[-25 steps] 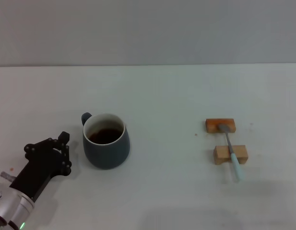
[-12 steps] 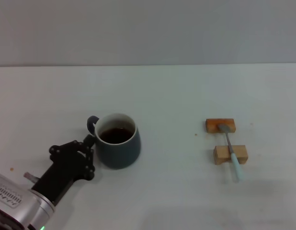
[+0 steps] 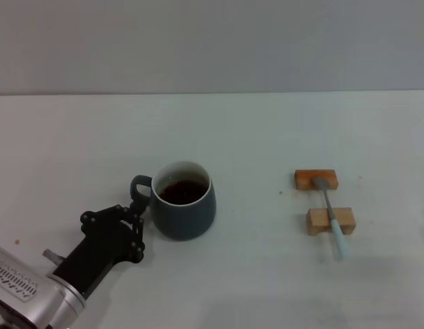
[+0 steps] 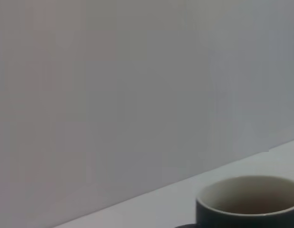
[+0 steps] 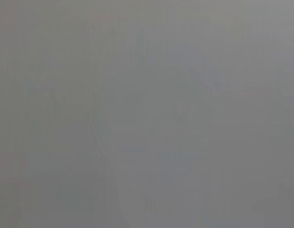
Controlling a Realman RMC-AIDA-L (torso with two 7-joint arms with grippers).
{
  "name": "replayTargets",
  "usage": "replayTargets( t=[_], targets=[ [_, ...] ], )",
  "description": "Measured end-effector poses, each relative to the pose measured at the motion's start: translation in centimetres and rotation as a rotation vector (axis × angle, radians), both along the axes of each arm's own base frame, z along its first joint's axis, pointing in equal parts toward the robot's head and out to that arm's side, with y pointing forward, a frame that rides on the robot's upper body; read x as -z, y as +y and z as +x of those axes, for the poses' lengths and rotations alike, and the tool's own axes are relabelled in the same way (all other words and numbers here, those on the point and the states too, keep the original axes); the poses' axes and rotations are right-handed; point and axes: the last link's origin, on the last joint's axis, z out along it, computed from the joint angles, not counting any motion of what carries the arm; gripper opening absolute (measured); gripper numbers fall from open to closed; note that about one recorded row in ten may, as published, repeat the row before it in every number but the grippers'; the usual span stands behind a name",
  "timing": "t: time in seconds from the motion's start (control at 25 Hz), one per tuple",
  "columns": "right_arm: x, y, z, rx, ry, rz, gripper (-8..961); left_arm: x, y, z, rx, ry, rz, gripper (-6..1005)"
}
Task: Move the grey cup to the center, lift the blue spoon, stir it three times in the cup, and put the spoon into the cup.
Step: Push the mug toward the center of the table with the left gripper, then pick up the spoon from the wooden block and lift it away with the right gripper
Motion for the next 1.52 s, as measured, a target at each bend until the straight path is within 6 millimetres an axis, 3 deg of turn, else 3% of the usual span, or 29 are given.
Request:
replayTargets(
  t=[0.72,1.0,1.32,1.52],
  targets=[
    [-0.1,0.0,0.1,0.003,0.000,0.005,787,1.1,-0.2,1.5,0.049,-0.020,-0.045,25],
    [-0.1,-0.1,0.2,0.007,-0.001,0.005,787,-1.6,-0.8,-1.2,-0.078,-0.052,0.103,26],
    [0.2,-0.3,0.2,0.007,-0.004,-0.014,787,-5.9,-3.3,-5.0,-0.234,-0.171,0.310,28],
    [0.6,-0.5,0.0,-0.003,-0.006,-0.039,787,-7.1,-4.1,-6.0,-0.258,-0.228,0.330,155]
  ],
)
